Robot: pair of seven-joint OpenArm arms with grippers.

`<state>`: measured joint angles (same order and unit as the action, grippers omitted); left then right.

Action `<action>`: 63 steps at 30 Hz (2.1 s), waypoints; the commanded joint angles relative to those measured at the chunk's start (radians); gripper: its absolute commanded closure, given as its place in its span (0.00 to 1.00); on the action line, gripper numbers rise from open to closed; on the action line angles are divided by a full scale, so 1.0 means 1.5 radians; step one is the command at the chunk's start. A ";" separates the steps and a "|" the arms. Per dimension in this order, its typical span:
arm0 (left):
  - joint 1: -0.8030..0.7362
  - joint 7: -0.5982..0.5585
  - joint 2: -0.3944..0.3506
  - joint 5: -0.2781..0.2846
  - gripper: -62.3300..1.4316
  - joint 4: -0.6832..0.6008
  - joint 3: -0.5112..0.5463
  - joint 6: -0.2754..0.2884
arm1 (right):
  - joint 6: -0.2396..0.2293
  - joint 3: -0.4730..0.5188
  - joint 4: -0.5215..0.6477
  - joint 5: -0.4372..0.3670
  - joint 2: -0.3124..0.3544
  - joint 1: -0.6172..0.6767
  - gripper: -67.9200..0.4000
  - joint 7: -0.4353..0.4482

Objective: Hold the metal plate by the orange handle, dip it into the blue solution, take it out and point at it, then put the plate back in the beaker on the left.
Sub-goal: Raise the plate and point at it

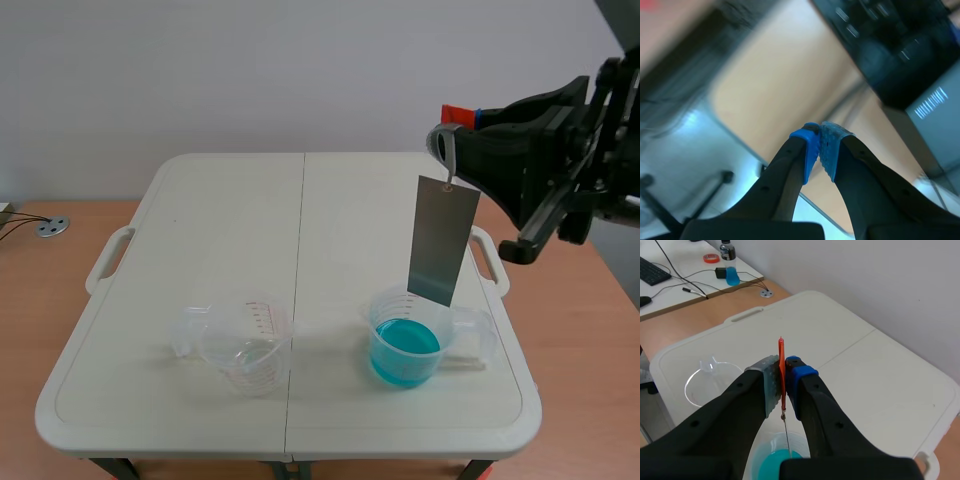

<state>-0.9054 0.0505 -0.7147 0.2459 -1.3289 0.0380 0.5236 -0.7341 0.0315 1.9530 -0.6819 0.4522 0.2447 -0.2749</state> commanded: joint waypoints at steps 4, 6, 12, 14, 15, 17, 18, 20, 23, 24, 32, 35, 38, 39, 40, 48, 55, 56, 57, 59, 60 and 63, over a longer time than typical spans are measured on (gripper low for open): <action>-0.006 -0.006 0.003 0.004 0.95 -0.047 0.083 0.002 | -0.008 0.018 0.033 -0.048 0.007 -0.006 0.98 -0.013; -0.005 -0.006 0.003 0.004 0.95 -0.066 0.118 0.002 | -0.008 0.021 0.042 -0.057 0.007 -0.007 0.98 -0.019; 0.013 -0.006 0.003 0.053 0.95 -0.127 0.212 0.008 | -0.008 0.028 0.066 -0.085 0.007 -0.008 0.98 -0.037; 0.038 -0.006 0.003 0.059 0.95 -0.140 0.225 0.015 | -0.008 0.029 0.069 -0.095 0.007 -0.010 0.98 -0.043; 0.053 -0.006 0.001 0.059 0.95 -0.146 0.225 0.017 | -0.008 0.030 0.069 -0.097 0.007 -0.010 0.98 -0.045; 0.086 -0.006 0.001 0.059 0.95 -0.154 0.224 0.035 | -0.008 0.033 0.070 -0.108 0.007 -0.010 0.98 -0.049; 0.104 -0.006 0.001 0.059 0.95 -0.156 0.223 0.047 | -0.008 0.035 0.070 -0.108 0.007 -0.010 0.98 -0.050; 0.140 -0.006 0.001 0.059 0.95 -0.162 0.218 0.068 | -0.008 0.037 0.070 -0.110 0.007 -0.010 0.98 -0.050; 0.197 -0.007 0.001 0.061 0.95 -0.167 0.203 0.097 | -0.008 0.037 0.070 -0.110 0.007 -0.010 0.98 -0.050; 0.217 -0.007 0.001 0.061 0.95 -0.167 0.194 0.108 | -0.008 0.037 0.070 -0.110 0.007 -0.010 0.98 -0.050; 0.366 -0.003 0.002 0.058 0.95 -0.167 0.042 0.115 | -0.008 0.037 0.070 -0.125 0.007 -0.010 0.98 -0.052; 0.422 -0.003 0.002 0.058 0.95 -0.166 -0.035 0.115 | -0.008 0.037 0.070 -0.125 0.007 -0.010 0.98 -0.052; 0.477 0.010 0.010 0.058 0.95 -0.166 -0.106 0.115 | -0.008 0.037 0.070 -0.128 0.007 -0.010 0.98 -0.052; 0.494 0.020 0.016 0.057 0.95 -0.166 -0.125 0.115 | -0.008 0.037 0.070 -0.129 0.007 -0.010 0.98 -0.053; 0.509 0.025 0.023 0.054 0.95 -0.166 -0.143 0.115 | -0.008 0.037 0.070 -0.130 0.007 -0.010 0.98 -0.053; 0.605 0.072 0.088 0.031 0.95 -0.164 -0.264 0.115 | -0.008 0.037 0.070 -0.130 0.007 -0.010 0.98 -0.053; 0.659 0.090 0.155 0.011 0.95 -0.124 -0.341 0.115 | -0.008 0.037 0.070 -0.130 0.007 -0.010 0.98 -0.053; 0.665 0.089 0.164 0.006 0.95 -0.118 -0.348 0.115 | -0.008 0.037 0.070 -0.130 0.007 -0.010 0.98 -0.053; 0.671 0.089 0.173 -0.003 0.95 -0.112 -0.356 0.115 | -0.008 0.037 0.070 -0.129 0.007 -0.010 0.98 -0.053; 0.682 0.089 0.190 -0.014 0.95 -0.102 -0.370 0.115 | -0.008 0.037 0.070 -0.129 0.007 -0.010 0.98 -0.053; 0.687 0.089 0.199 -0.021 0.95 -0.097 -0.376 0.115 | -0.008 0.037 0.070 -0.129 0.007 -0.010 0.98 -0.053; 0.701 0.089 0.222 -0.041 0.95 -0.079 -0.391 0.115 | -0.008 0.037 0.070 -0.130 0.007 -0.010 0.98 -0.053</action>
<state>0.1371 0.1947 -0.3885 0.1761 -1.4433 -0.5510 0.6937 -0.7341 0.0776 2.0422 -0.8581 0.4522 0.2443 -0.3679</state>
